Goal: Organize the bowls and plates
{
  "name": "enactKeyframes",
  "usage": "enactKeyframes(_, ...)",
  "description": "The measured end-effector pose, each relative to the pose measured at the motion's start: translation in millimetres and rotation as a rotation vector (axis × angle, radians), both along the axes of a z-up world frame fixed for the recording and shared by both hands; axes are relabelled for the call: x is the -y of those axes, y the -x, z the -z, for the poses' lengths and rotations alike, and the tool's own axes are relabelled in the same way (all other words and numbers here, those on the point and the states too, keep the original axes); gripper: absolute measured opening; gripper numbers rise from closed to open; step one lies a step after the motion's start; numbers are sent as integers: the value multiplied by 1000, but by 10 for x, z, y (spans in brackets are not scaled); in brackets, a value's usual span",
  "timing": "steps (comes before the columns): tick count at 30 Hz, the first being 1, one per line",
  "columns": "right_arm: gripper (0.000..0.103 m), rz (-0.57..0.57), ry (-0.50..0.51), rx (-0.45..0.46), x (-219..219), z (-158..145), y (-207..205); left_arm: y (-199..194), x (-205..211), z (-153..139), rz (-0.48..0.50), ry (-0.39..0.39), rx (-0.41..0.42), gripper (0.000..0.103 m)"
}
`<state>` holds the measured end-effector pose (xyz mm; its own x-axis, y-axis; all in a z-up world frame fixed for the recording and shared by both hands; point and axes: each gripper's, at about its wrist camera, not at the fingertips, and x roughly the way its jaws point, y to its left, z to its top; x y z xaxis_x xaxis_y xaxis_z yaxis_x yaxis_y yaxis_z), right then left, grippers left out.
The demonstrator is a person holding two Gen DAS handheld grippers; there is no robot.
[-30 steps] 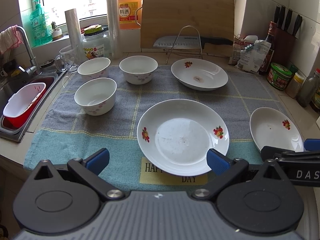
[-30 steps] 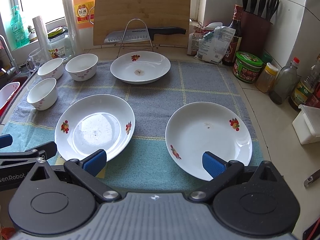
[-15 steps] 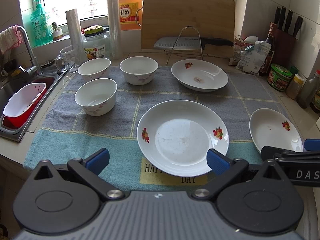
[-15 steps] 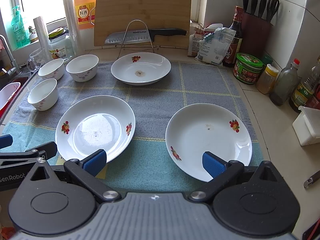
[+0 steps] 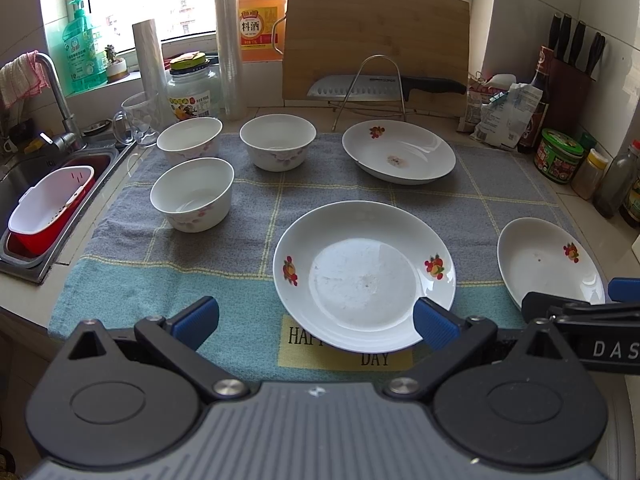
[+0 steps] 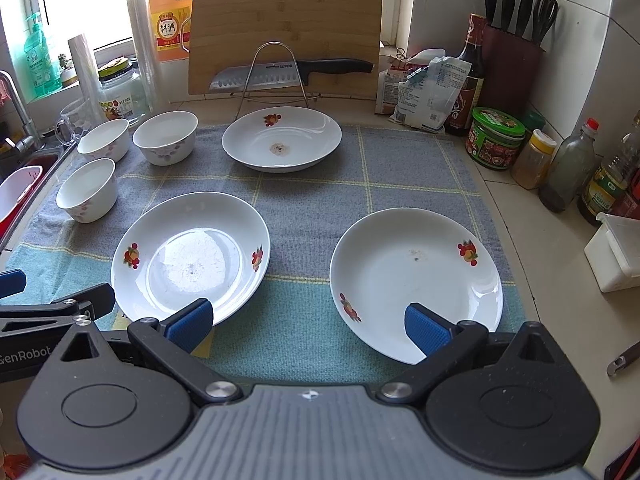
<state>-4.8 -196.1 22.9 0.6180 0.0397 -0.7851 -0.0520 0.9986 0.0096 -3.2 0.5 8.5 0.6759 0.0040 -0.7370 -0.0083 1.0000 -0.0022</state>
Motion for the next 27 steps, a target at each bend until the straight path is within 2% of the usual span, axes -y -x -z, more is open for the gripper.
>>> enactKeyframes(18,103,-14,-5,13,61,-17,44,65,53,-32,-9,-8,12,102)
enactKeyframes(27,103,-43,-13,53,178,-48,87,103,183,-40,1,2,26,102)
